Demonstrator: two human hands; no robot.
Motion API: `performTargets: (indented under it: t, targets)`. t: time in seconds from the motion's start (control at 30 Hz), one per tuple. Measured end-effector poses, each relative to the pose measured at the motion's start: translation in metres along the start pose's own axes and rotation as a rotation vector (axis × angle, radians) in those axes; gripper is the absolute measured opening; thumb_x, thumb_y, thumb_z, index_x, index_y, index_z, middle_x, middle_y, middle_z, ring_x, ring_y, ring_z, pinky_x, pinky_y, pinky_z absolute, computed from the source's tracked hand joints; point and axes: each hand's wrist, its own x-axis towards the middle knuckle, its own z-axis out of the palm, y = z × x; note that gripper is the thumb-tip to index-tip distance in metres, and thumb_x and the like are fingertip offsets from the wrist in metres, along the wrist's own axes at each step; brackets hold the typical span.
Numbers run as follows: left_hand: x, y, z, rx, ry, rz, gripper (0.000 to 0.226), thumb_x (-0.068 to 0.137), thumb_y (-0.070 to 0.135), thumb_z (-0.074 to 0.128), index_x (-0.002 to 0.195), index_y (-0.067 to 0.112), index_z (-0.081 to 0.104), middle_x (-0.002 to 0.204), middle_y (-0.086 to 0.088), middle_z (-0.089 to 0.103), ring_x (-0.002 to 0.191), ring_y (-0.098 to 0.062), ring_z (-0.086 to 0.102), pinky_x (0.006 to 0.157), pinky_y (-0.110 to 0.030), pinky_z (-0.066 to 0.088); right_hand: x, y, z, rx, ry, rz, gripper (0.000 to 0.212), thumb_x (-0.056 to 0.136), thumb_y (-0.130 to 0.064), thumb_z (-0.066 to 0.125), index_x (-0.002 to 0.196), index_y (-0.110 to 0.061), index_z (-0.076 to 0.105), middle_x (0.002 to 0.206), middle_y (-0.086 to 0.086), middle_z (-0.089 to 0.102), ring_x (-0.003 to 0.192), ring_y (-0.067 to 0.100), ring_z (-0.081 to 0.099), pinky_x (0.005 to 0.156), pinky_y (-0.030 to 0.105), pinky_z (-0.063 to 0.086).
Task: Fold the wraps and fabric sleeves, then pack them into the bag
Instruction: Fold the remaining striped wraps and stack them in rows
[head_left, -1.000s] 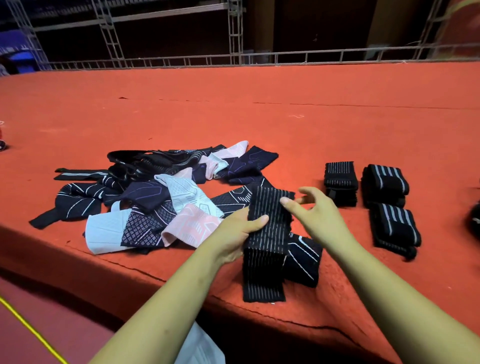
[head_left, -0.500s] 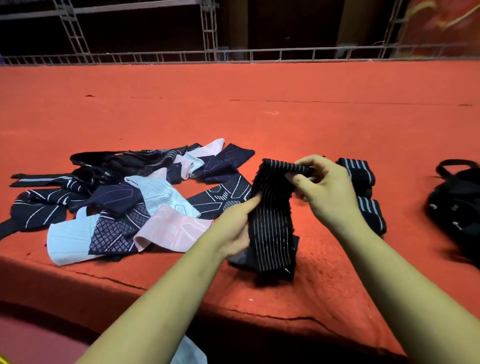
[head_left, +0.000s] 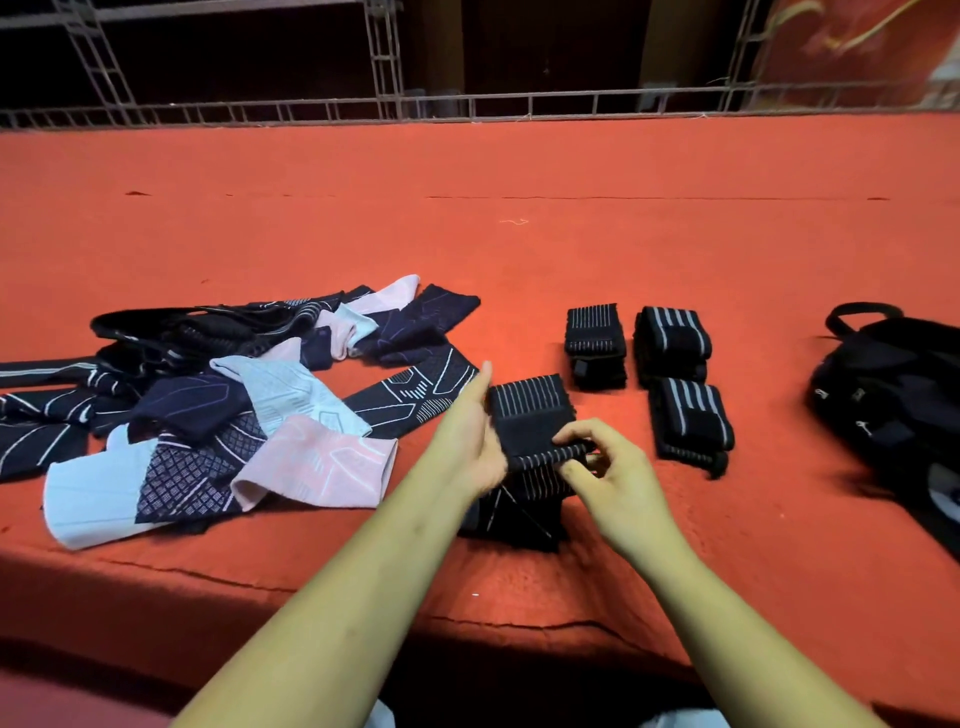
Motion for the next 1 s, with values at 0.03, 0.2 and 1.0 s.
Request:
performTargets:
  t: [0.03,0.2,1.0]
  targets:
    - [-0.001,-0.001,0.002,0.03,-0.014,0.012,0.041,0.101,0.038,0.051,0.108,0.001,0.066,0.096,-0.021,0.071,0.074,-0.03,0.071,0.064,-0.041,0.061,-0.002,0.0,-0.001,0.019,-0.004,0.006,0.039,0.079,0.011,0.062,0.087,-0.026,0.064,0.072,-0.024,0.061,0.061,-0.001,0.048,0.064,0.022,0.04]
    - [0.011,-0.004,0.008,0.089,0.089,0.097,0.043,0.094,0.007,0.057,0.133,-0.01,0.052,0.124,-0.027,0.064,0.088,-0.033,0.067,0.078,-0.044,0.058,-0.006,0.005,-0.01,0.126,0.026,0.06,0.03,0.078,0.013,0.066,0.081,-0.017,0.067,0.073,-0.004,0.066,0.067,0.012,0.057,0.068,0.036,0.049]
    - [0.111,-0.067,0.129,0.628,-0.156,0.21,0.047,0.077,0.001,0.067,0.121,0.011,0.053,0.109,-0.012,0.066,0.094,-0.023,0.064,0.083,-0.037,0.055,0.055,0.061,-0.122,-0.001,0.466,0.364,0.024,0.092,-0.007,0.065,0.087,-0.017,0.044,0.09,0.021,0.068,0.05,0.017,0.057,0.045,0.026,0.044]
